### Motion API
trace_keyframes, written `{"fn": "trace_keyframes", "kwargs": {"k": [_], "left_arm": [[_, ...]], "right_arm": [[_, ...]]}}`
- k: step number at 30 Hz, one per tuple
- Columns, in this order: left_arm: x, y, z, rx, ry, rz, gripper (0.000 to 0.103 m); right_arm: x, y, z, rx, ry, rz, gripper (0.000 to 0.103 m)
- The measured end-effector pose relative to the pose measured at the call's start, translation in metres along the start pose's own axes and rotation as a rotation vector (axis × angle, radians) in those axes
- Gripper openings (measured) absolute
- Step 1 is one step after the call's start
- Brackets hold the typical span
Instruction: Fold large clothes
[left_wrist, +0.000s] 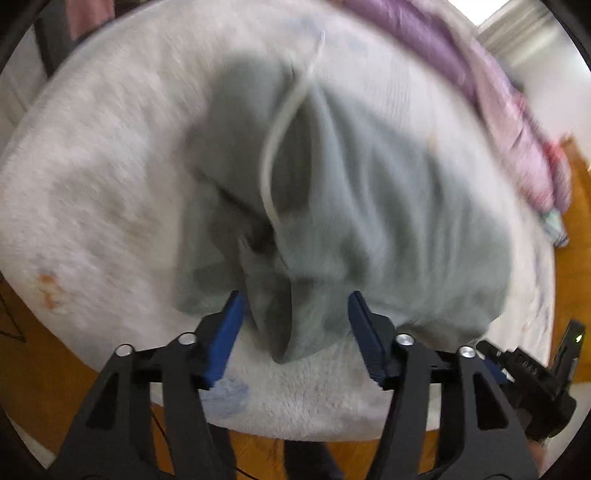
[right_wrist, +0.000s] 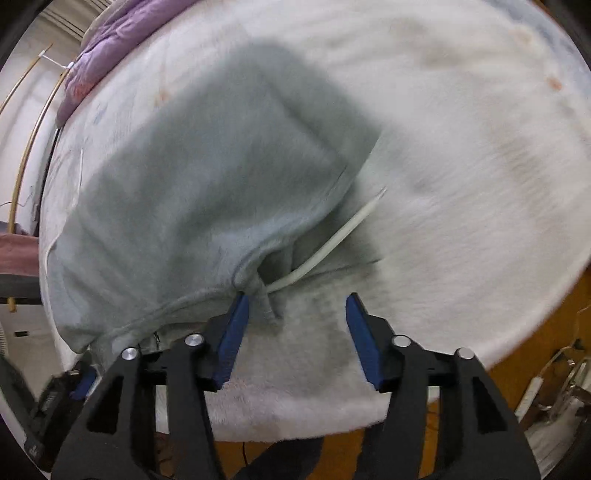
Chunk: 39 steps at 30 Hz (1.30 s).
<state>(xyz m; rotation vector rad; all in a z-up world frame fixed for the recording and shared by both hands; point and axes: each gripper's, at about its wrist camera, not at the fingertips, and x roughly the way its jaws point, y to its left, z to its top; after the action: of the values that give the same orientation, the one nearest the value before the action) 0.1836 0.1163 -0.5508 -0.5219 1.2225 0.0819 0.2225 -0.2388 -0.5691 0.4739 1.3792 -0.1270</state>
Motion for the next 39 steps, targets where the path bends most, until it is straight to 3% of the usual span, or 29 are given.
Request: {"fn": "trace_keyframes", "kwargs": {"k": [2,3,6,9,12,13,14,15,18,19,20,22,24,26,28,30,32,35,37,39], "left_arm": [[-0.019,0.008,0.012,-0.013,-0.062,0.005,0.071],[-0.025,0.017,0.024,-0.028,-0.105,0.031,0.072],[-0.016,0.041,0.063,-0.119,-0.176,0.092,0.072],[0.021,0.06,0.096,-0.179,-0.158,0.126,0.072],[0.059,0.069,0.113,-0.199,-0.069,0.095,0.069],[0.068,0.068,0.112,-0.178,-0.033,0.093,0.061],[0.07,0.066,0.111,-0.144,-0.02,0.112,0.027],[0.068,0.068,0.109,-0.125,-0.011,0.128,0.009],[0.053,0.069,0.098,-0.132,-0.01,0.146,0.008],[0.047,0.075,0.093,-0.144,-0.004,0.137,0.008],[0.044,0.082,0.088,-0.152,0.008,0.132,0.008],[0.042,0.092,0.081,-0.142,0.014,0.123,0.008],[0.036,0.085,0.074,-0.098,-0.002,0.122,0.01],[0.033,0.088,0.073,-0.122,-0.001,0.105,0.014],[0.026,0.094,0.071,-0.163,-0.009,0.093,0.026],[0.017,0.099,0.066,-0.192,-0.019,0.091,0.068],[0.007,0.104,0.054,-0.2,-0.041,0.069,0.069],[0.01,0.106,0.033,-0.234,0.018,-0.012,0.069],[0.013,0.106,0.022,-0.243,0.047,-0.038,0.069],[0.016,0.106,0.01,-0.272,0.051,-0.075,0.069]], "right_arm": [[-0.024,0.012,0.01,-0.053,-0.071,-0.009,0.052],[-0.035,0.026,0.018,-0.104,-0.113,0.037,0.049],[-0.042,0.064,0.05,-0.235,-0.198,0.078,0.027],[-0.028,0.087,0.082,-0.288,-0.221,0.112,0.013],[0.005,0.1,0.113,-0.318,-0.185,0.087,0.011],[0.014,0.096,0.117,-0.319,-0.169,0.073,0.009],[0.027,0.095,0.124,-0.324,-0.144,0.046,0.006],[0.037,0.089,0.128,-0.321,-0.128,0.008,0.0],[0.066,0.052,0.133,-0.258,-0.065,-0.082,0.0],[0.074,0.04,0.135,-0.234,-0.035,-0.063,0.0],[0.078,0.031,0.136,-0.201,-0.011,-0.026,0.0],[0.075,0.037,0.137,-0.22,-0.009,-0.046,0.0],[0.056,0.058,0.133,-0.262,-0.058,-0.071,0.002],[0.028,0.093,0.121,-0.321,-0.106,0.007,0.002],[0.014,0.134,0.103,-0.408,-0.098,0.114,0.002],[0.017,0.174,0.083,-0.514,-0.066,0.166,0.002],[0.037,0.191,0.075,-0.547,-0.015,0.144,0.002],[0.087,0.186,0.068,-0.517,0.052,0.1,0.0],[0.084,0.174,0.068,-0.428,0.05,0.159,0.0],[0.067,0.169,0.06,-0.421,0.044,0.153,0.0]]}}
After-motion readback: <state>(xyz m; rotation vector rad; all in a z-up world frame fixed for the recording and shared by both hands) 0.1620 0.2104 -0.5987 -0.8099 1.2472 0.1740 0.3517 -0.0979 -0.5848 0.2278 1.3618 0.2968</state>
